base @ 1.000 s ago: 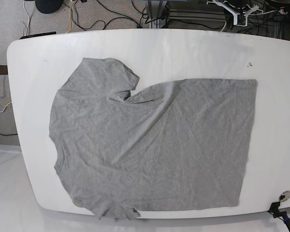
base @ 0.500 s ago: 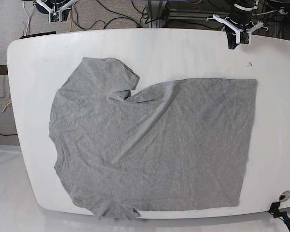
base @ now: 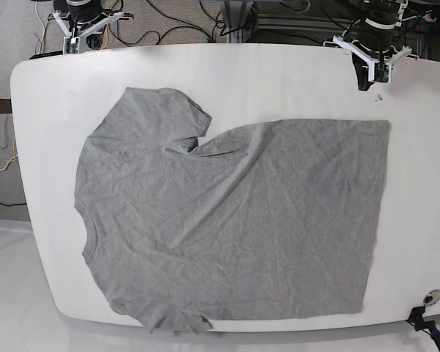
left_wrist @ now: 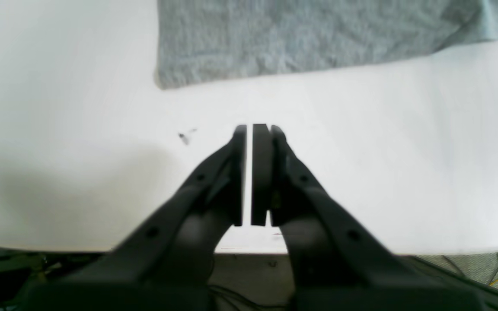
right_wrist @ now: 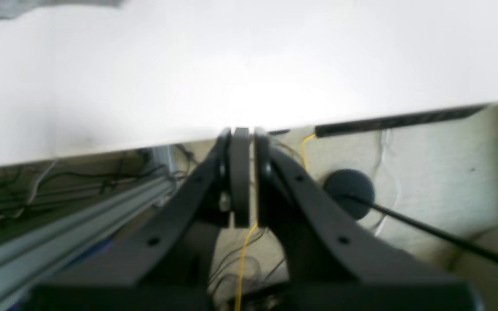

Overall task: Fold the T-shirt properly
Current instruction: 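Lower both grippers toward the grey T-shirt's collar-side edge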

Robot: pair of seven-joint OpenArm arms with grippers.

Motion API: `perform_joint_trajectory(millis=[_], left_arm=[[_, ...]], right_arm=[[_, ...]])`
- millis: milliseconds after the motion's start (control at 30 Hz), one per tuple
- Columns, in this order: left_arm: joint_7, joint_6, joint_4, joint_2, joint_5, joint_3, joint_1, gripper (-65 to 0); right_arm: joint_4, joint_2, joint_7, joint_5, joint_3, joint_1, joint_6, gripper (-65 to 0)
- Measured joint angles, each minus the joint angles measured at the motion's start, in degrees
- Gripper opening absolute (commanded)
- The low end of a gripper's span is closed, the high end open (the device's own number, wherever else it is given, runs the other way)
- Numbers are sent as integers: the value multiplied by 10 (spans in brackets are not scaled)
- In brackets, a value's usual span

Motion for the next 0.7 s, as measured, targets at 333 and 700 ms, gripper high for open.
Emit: perform_joint_trajectory(millis=[333, 700], left_arm=[[30, 0, -9, 7, -1, 12, -59, -650], [70, -10, -41, 12, -37, 25, -141, -568]], right_arm=[[-1, -5, 9, -29, 0, 22, -8, -648], [0, -14, 6, -34, 2, 37, -12, -650]])
